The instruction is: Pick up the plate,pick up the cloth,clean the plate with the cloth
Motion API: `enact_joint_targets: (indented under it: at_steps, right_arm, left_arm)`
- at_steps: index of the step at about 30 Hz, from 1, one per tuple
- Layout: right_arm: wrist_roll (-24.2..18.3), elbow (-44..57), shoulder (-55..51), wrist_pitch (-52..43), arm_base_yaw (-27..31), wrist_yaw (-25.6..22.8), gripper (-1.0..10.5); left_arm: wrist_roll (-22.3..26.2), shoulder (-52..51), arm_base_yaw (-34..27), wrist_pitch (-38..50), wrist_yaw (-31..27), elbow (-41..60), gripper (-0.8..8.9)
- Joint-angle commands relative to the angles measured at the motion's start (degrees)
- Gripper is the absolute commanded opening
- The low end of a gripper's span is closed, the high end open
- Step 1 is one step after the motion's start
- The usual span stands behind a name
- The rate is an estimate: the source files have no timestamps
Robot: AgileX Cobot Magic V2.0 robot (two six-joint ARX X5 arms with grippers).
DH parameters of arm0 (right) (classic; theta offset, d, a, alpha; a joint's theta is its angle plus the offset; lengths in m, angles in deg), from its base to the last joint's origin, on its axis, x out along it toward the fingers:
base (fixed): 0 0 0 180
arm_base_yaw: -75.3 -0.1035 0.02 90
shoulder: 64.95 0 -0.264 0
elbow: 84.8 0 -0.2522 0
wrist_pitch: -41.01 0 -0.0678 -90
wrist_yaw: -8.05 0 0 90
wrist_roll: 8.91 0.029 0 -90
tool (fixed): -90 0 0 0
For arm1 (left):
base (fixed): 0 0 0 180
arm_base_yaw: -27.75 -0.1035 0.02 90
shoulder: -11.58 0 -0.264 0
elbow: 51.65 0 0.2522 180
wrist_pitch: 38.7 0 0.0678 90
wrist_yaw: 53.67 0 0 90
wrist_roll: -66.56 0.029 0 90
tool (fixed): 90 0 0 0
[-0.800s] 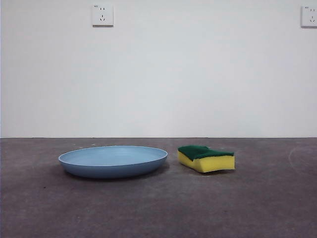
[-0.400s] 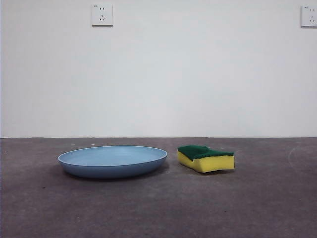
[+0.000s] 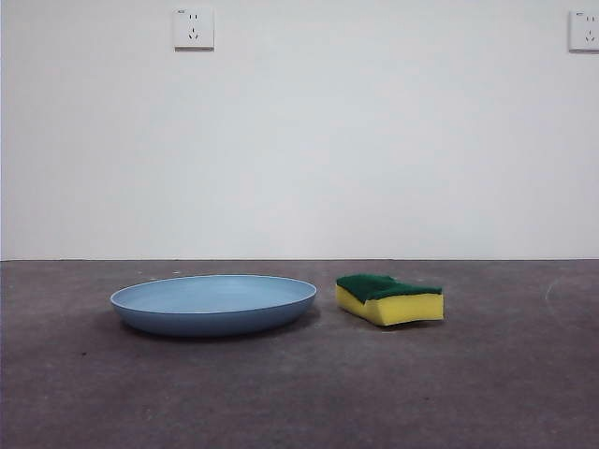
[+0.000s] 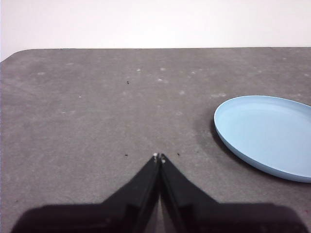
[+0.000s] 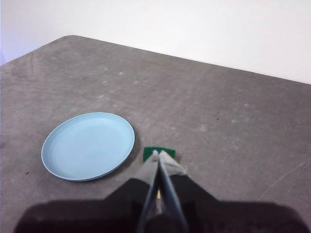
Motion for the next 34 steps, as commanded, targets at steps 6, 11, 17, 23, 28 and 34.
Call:
enact_joint_targets:
  at_steps: [6,11,17,23,28,34]
  right_arm:
    - [0.04,0.31,-0.04,-0.35,-0.09,-0.26,0.0]
    - [-3.21,0.33,-1.99,0.35,-0.02,-1.7,0.0]
    - [-5.9,3.52,-2.1,0.33,5.92,-1.62,0.0]
    - [-4.9,13.94,-8.07,-10.23,15.74,4.44,0.0]
    - [-4.76,25.05,-15.93,-23.56,20.83,7.8,0.0]
    - [-4.44,34.47,-21.81,-29.86,21.86,7.69,0.0]
  left_arm:
    - [-0.57,-0.15,-0.2,0.09,-0.07,0.83,-0.03]
    - [-0.57,-0.15,-0.2,0.11,-0.09,0.83,-0.04]
    - [-0.57,-0.15,-0.2,0.11,-0.07,0.83,-0.04]
    - [-0.55,-0.15,-0.2,0.11,-0.07,0.83,-0.04]
    - [-0.57,-0.15,-0.2,0.13,-0.07,0.83,-0.04]
    - [-0.57,-0.15,-0.2,0.13,-0.07,0.83,-0.04]
